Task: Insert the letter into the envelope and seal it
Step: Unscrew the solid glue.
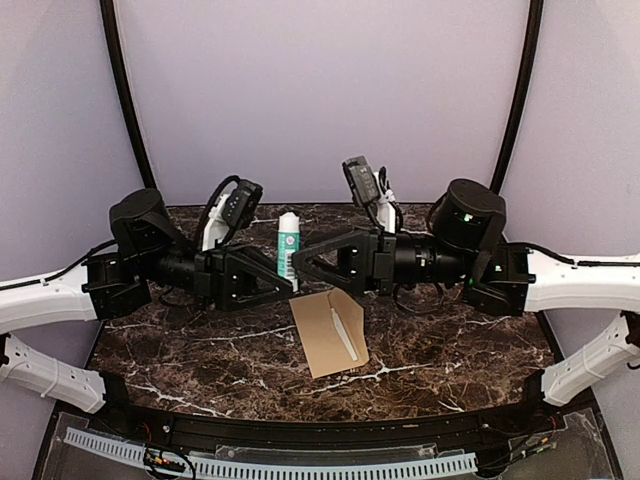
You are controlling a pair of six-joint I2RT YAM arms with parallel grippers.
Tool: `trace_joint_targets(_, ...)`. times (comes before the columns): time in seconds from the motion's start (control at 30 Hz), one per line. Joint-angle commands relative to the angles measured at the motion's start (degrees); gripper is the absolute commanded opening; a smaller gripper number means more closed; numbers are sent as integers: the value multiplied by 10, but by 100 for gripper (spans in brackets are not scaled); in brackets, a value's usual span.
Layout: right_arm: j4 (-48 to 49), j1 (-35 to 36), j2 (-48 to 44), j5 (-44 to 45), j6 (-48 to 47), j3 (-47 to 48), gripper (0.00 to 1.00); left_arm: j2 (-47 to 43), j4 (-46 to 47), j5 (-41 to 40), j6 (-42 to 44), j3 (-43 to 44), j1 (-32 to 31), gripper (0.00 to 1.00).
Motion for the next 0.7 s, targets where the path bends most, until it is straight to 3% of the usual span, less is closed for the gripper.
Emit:
trace_joint_targets(0.0,52,2,11,-24,8,25,51,-3,38,25,-11,-7,-1,0)
trace_joint_targets(0.37,96,6,42,-39,36,37,38,7,40,39,-16,-7,-2,0)
trace_joint_targets(0.43,100,6,46,-43,40,38,33,9,38,38,-16,-8,-2,0)
trace_joint_targets(0.53,104,7,45,-37,43,33,18,5,31,29,-10,-9,-2,0)
trace_joint_targets(0.67,108,6,32,-21,46,13,5,-16,-9,-38,22,-5,-2,0)
